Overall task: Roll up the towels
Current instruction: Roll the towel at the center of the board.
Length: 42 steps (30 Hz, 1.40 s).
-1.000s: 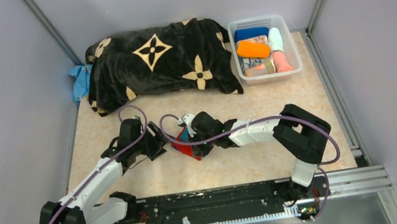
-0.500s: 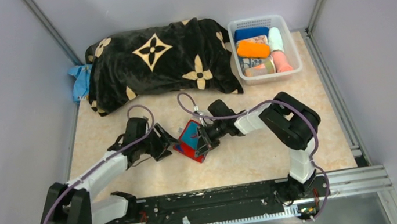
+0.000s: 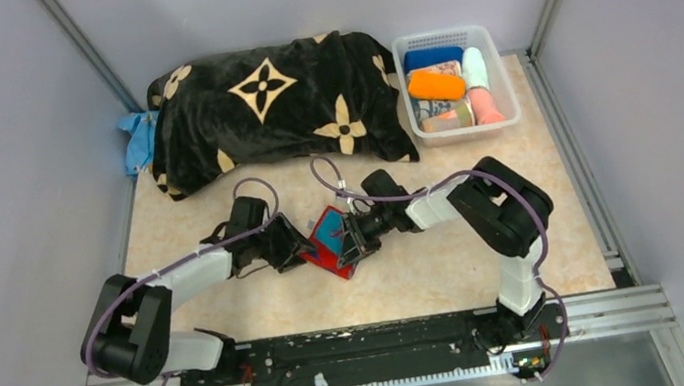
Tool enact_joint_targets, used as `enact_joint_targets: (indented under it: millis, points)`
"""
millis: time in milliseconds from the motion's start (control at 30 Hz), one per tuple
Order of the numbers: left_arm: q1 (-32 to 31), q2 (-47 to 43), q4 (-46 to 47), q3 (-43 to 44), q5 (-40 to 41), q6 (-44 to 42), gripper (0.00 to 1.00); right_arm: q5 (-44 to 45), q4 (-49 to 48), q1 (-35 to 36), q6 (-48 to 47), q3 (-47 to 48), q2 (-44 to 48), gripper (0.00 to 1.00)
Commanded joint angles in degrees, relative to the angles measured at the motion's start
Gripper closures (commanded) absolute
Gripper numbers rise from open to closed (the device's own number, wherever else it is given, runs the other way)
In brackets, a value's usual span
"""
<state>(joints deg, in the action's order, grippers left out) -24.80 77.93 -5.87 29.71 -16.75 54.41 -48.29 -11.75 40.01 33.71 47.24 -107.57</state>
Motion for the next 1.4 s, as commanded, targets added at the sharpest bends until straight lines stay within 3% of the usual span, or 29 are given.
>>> enact_joint_targets:
  millis: [0, 367, 400, 667, 867, 1100, 1367]
  points:
    - [-0.45, 3.61, -0.60, 0.60, 3.30, -1.35, 0.44, 10.24, 11.20, 1.20, -8.03, -0.29, 5.84, 0.85]
    - [-1.31, 6.40, -1.05, 0.47, 4.09, -1.96, 0.48, 43.08, 27.00, 13.57, -21.85, 4.92, 22.26, 0.60]
    - [-1.41, 6.52, -1.08, 0.62, 4.21, -1.99, 0.48, 45.43, 27.78, 14.81, -23.02, 5.41, 23.18, 0.54]
    - [-2.25, 7.51, -2.24, 1.90, 4.77, -2.36, 0.47, 62.72, 26.79, 27.71, -32.10, 8.68, 22.71, 0.43]
    - [-2.45, 7.15, -2.97, 2.08, 5.25, -2.30, 0.46, 70.65, 24.85, 31.93, -35.17, 10.66, 15.77, 0.42]
    - [-2.54, 7.40, -2.77, 2.02, 5.42, -2.30, 0.46, 71.29, 24.72, 33.51, -36.44, 11.16, 9.06, 0.43]
    - [-2.69, 7.41, -3.02, 2.28, 5.37, -2.27, 0.45, 70.66, 24.38, 34.88, -36.19, 10.70, 6.82, 0.57]
